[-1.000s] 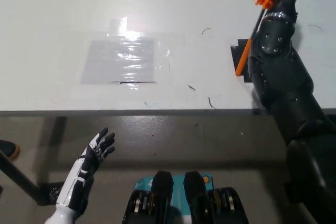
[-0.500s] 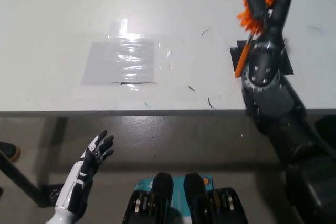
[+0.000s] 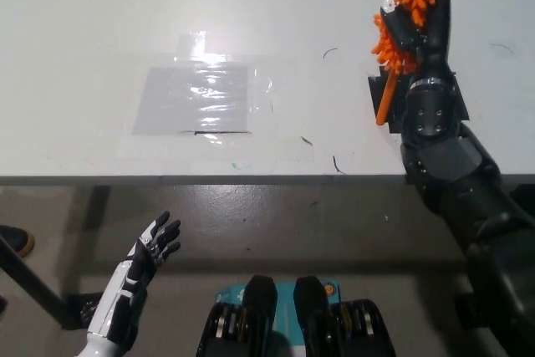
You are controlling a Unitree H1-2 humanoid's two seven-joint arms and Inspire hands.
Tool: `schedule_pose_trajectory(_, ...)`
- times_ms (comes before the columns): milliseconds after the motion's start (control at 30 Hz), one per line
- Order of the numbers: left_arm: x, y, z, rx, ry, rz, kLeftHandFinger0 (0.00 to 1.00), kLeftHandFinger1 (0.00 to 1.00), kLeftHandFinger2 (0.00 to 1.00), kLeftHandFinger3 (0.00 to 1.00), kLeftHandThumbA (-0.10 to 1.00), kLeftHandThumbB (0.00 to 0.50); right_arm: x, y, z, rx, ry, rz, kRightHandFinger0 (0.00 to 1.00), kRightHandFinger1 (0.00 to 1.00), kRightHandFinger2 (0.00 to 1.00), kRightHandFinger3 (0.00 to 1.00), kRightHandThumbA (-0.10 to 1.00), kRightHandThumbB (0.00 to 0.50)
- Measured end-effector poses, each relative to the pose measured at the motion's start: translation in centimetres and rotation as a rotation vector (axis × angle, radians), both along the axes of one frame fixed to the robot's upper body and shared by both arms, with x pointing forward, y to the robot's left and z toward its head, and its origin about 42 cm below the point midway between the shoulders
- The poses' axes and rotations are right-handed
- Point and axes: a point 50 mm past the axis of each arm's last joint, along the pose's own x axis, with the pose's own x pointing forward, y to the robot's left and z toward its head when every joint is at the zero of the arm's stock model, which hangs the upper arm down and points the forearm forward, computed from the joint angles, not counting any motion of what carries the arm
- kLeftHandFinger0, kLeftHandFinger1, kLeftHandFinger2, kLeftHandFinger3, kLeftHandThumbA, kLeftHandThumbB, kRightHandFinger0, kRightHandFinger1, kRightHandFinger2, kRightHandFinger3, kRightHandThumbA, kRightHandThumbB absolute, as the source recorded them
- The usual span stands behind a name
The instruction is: The robot uses it right hand to pick up an extended orange duster kept in the middle of the desk and presses its handle against the desk to collapse it
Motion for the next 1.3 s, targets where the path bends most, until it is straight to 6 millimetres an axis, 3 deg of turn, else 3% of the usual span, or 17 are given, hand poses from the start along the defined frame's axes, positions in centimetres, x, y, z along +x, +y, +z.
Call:
schedule_pose_trajectory(100, 0.0, 0.0, -0.1, 0.000, 0.003, 0.001, 1.00, 1.00, 1.00, 1.00, 1.00, 0.045, 0.2, -0.2, 0.1, -0.011, 0.021, 0.007, 0.00, 0.17, 0.46, 0.31, -0.10, 0.154)
schedule_pose_trajectory(133, 0.0, 0.0, -0.1, 0.000, 0.004, 0.001, 1.00, 1.00, 1.00, 1.00, 1.00, 0.046, 0.2, -0.3, 0.1, -0.014, 0.026, 0.009, 0.00, 0.19, 0.50, 0.32, -0.10, 0.136)
schedule_pose_trajectory(167, 0.0, 0.1, -0.1, 0.000, 0.005, 0.002, 1.00, 1.00, 1.00, 1.00, 1.00, 0.047, 0.3, -0.4, 0.1, -0.016, 0.030, 0.009, 0.02, 0.32, 0.67, 0.52, -0.10, 0.120)
schedule_pose_trajectory(233, 0.2, 0.2, 0.0, 0.001, 0.001, 0.006, 1.00, 1.00, 1.00, 1.00, 1.00, 0.048, 0.5, -0.8, 0.3, -0.021, 0.043, 0.003, 0.04, 0.39, 0.73, 0.62, -0.10, 0.121)
schedule_pose_trajectory(300, 0.4, 0.4, 0.2, 0.002, -0.008, 0.011, 1.00, 1.00, 1.00, 1.00, 1.00, 0.077, 0.7, -1.0, 0.7, -0.024, 0.048, -0.003, 0.00, 0.27, 0.61, 0.58, -0.10, 0.131)
schedule_pose_trajectory(367, 0.9, 0.4, 0.4, 0.002, -0.017, 0.012, 1.00, 1.00, 1.00, 1.00, 1.00, 0.083, 0.9, -1.3, 1.6, -0.035, 0.022, 0.001, 0.00, 0.23, 0.58, 0.56, -0.10, 0.134)
schedule_pose_trajectory(467, 1.3, 0.5, 0.7, 0.004, -0.027, 0.011, 1.00, 1.00, 1.00, 1.00, 1.00, 0.091, 1.1, -1.9, 3.0, -0.066, -0.024, 0.010, 0.00, 0.22, 0.57, 0.54, -0.10, 0.150)
schedule_pose_trajectory(533, 1.4, 0.4, 0.8, 0.005, -0.030, 0.010, 1.00, 1.00, 1.00, 1.00, 1.00, 0.107, 1.2, -2.4, 4.0, -0.085, -0.056, 0.012, 0.00, 0.24, 0.58, 0.55, -0.10, 0.129)
schedule_pose_trajectory(733, 1.4, 0.4, 0.7, 0.009, -0.027, 0.010, 1.00, 1.00, 1.00, 1.00, 1.00, 0.157, 1.0, -4.1, 10.6, -0.207, -0.278, 0.041, 0.00, 0.24, 0.57, 0.54, -0.10, 0.147)
schedule_pose_trajectory(867, 1.4, 0.4, 0.6, 0.010, -0.031, 0.010, 1.00, 1.00, 1.00, 1.00, 1.00, 0.138, 0.5, -4.5, 14.2, -0.322, -0.384, 0.082, 0.00, 0.21, 0.55, 0.52, -0.10, 0.155)
schedule_pose_trajectory(933, 1.4, 0.5, 0.6, 0.010, -0.033, 0.011, 1.00, 1.00, 1.00, 1.00, 1.00, 0.134, 0.4, -4.7, 15.3, -0.363, -0.408, 0.093, 0.00, 0.21, 0.55, 0.54, -0.10, 0.144)
schedule_pose_trajectory(967, 1.4, 0.5, 0.6, 0.010, -0.033, 0.011, 1.00, 1.00, 1.00, 1.00, 1.00, 0.144, 0.4, -4.6, 15.8, -0.397, -0.416, 0.102, 0.00, 0.28, 0.63, 0.63, -0.10, 0.141)
schedule_pose_trajectory(1000, 1.3, 0.5, 0.5, 0.010, -0.032, 0.011, 1.00, 1.00, 1.00, 1.00, 1.00, 0.144, 0.4, -4.5, 16.1, -0.435, -0.418, 0.115, 0.00, 0.29, 0.64, 0.64, -0.10, 0.139)
schedule_pose_trajectory(1067, 1.2, 0.5, 0.5, 0.010, -0.031, 0.012, 1.00, 1.00, 1.00, 1.00, 1.00, 0.154, 0.5, -4.3, 15.9, -0.502, -0.399, 0.152, 0.02, 0.35, 0.69, 0.69, -0.10, 0.152)
schedule_pose_trajectory(1133, 1.2, 0.5, 0.5, 0.010, -0.032, 0.012, 1.00, 1.00, 1.00, 1.00, 1.00, 0.136, 0.8, -4.0, 14.8, -0.564, -0.346, 0.183, 0.03, 0.43, 0.79, 0.80, -0.10, 0.131)
schedule_pose_trajectory(1200, 1.2, 0.5, 0.5, 0.011, -0.033, 0.012, 1.00, 1.00, 1.00, 1.00, 1.00, 0.138, 1.4, -3.8, 12.9, -0.645, -0.261, 0.211, 0.00, 0.38, 0.70, 0.75, -0.10, 0.157)
schedule_pose_trajectory(1300, 1.2, 0.6, 0.5, 0.014, -0.035, 0.012, 1.00, 1.00, 1.00, 1.00, 1.00, 0.146, 1.9, -3.9, 10.4, -0.742, -0.155, 0.238, 0.00, 0.33, 0.64, 0.72, -0.10, 0.166)
